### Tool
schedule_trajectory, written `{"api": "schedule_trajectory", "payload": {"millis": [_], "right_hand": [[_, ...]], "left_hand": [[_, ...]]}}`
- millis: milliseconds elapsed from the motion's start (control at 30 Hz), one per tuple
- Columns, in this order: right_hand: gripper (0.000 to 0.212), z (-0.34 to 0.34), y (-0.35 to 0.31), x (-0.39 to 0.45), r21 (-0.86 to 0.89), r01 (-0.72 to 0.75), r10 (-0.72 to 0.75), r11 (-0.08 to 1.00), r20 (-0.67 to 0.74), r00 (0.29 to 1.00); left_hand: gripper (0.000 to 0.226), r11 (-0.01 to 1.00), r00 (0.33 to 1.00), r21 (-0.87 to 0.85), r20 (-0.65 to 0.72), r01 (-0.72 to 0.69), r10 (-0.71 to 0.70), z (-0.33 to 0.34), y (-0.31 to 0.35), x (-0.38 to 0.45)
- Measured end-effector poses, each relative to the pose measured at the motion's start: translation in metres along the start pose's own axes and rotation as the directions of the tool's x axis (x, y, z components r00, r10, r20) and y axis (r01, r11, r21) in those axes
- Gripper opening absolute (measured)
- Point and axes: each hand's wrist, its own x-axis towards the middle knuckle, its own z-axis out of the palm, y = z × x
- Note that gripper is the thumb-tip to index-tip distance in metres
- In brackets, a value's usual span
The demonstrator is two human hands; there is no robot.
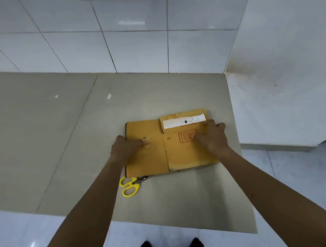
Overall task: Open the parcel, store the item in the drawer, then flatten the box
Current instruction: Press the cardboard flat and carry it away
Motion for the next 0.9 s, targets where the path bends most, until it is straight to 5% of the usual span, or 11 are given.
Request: {"api": "schedule_trajectory", "payload": {"millis": [400,900], "right_hand": [[0.057,-0.049,0.023,-0.058,0.167,0.103,-0.097,0.981,-0.044,0.994],[0.050,-0.142,0.143,-0.196,0.186,0.068,-0.023,0.980,-0.233,0.972]], "left_hand": [[0.047,0.970,0.974,-0.090,-0.037,-0.224,0.222,-0.007,-0.001,-0.074],[0.035,0.913,0.916,-0.157,0.087,-0.376,0.392,0.054,-0.017,-0.230]]}}
